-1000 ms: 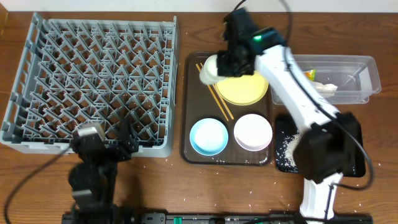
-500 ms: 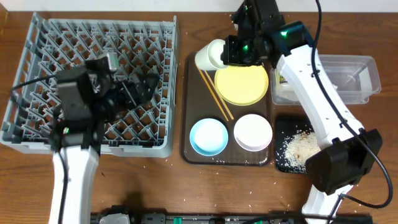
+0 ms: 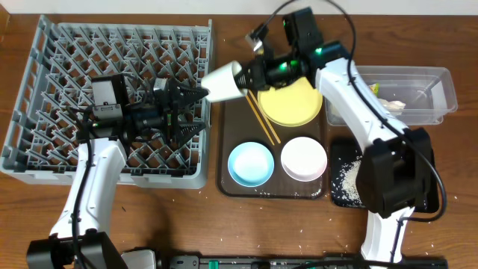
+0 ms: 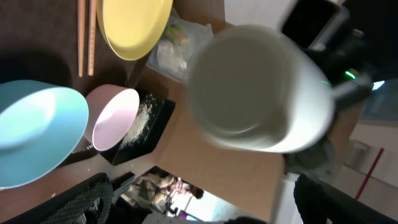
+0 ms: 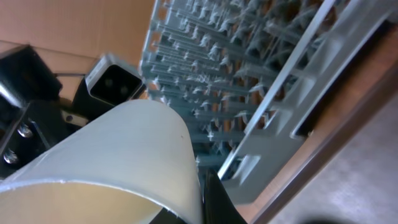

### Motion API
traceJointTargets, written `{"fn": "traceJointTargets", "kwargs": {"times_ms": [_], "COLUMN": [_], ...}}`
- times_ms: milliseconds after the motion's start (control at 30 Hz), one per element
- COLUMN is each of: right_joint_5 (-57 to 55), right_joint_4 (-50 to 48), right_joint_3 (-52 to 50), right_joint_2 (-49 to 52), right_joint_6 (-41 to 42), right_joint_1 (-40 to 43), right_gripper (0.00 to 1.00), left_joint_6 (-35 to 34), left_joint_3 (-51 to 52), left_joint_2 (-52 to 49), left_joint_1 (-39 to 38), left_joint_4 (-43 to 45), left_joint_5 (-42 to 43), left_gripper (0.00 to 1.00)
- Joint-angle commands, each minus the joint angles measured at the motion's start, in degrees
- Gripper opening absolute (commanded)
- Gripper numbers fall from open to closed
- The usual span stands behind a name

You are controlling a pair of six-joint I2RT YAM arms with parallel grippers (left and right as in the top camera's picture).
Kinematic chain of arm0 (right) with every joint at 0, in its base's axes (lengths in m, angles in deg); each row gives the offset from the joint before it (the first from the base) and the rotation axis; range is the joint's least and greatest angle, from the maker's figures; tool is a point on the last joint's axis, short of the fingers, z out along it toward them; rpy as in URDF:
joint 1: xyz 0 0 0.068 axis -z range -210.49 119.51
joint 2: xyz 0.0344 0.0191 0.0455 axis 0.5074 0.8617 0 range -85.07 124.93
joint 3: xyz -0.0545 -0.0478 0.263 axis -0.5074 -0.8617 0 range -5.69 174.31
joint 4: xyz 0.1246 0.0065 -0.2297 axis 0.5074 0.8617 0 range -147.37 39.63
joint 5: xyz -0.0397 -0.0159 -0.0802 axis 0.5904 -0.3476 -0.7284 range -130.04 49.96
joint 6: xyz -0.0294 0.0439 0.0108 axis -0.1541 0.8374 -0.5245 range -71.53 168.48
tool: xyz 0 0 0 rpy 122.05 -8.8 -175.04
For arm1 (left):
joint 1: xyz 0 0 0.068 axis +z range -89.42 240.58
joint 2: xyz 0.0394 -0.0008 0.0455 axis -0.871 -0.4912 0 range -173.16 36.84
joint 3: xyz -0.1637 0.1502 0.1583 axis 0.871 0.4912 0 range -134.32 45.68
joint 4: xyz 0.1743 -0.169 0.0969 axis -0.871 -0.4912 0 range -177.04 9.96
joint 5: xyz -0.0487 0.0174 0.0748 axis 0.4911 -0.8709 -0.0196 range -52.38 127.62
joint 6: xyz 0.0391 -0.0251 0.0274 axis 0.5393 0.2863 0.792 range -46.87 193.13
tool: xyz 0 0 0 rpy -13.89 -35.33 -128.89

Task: Sort waste into correct bins and load items into the dishwasher
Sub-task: 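Hand the paper cup from right gripper to left gripper over the rack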

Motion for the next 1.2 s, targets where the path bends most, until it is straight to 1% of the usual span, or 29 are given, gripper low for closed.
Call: {"fn": "traceJointTargets", "kwargs": {"times_ms": [0, 67, 233, 400, 633, 833, 867, 933, 1000, 1033, 1100, 1167], "right_joint_5": [13.1, 15.0, 15.1, 15.0, 14.4, 14.6, 14.7, 14.7, 14.6, 14.7, 14.7, 14.7], "right_joint_4": [-5.2, -9.1, -13.4, -17.1, -22.6, -23.5, -23.7, -24.0, -24.1, -24.1, -24.1, -24.1], "right_joint_3": [-4.7, -6.8, -9.0, -9.0, -9.0, -9.0, -9.0, -9.0, -9.0, -9.0, -9.0, -9.0], "right_joint_2": [1.0, 1.0, 1.0, 1.0, 3.0, 4.3, 4.3, 4.3, 4.3, 4.3, 4.3, 4.3], "right_joint_6": [-0.9, -1.1, -1.1, -0.7, 4.4, 5.0, 5.0, 5.2, 5.4, 5.4, 5.6, 5.6], "right_joint_1": [-0.8, -1.3, -2.6, -4.7, -7.7, -8.6, -8.7, -8.7, -8.7, -8.7, -8.6, -9.0], "right_gripper": [0.01, 0.01, 0.01, 0.01, 0.01, 0.01, 0.01, 0.01, 0.01, 0.01, 0.01, 0.01], "left_joint_6": [5.0, 7.5, 12.2, 12.4, 12.4, 12.4, 12.4, 12.4, 12.4, 12.4, 12.4, 12.4], "left_joint_3": [-0.8, -0.8, -0.8, -0.8, -0.8, -0.8, -0.8, -0.8, -0.8, -0.8, -0.8, -0.8], "left_joint_2": [-0.2, -0.2, -0.2, -0.2, -0.2, -0.2, -0.2, -0.2, -0.2, -0.2, -0.2, -0.2], "left_joint_1": [-0.1, -0.1, -0.1, -0.2, -0.2, -0.2, -0.2, -0.2, -0.1, -0.1, -0.1, -0.1], "left_joint_4": [0.1, 0.1, 0.1, 0.1, 0.1, 0.1, 0.1, 0.1, 0.1, 0.1, 0.1, 0.1], "left_joint_5": [3.0, 2.1, 0.7, 0.7, 1.1, 1.1, 1.1, 1.1, 1.1, 1.1, 1.1, 1.1], "left_gripper": [0.93, 0.93, 0.93, 0.93, 0.93, 0.93, 0.91, 0.80, 0.72, 0.66, 0.59, 0.49]}}
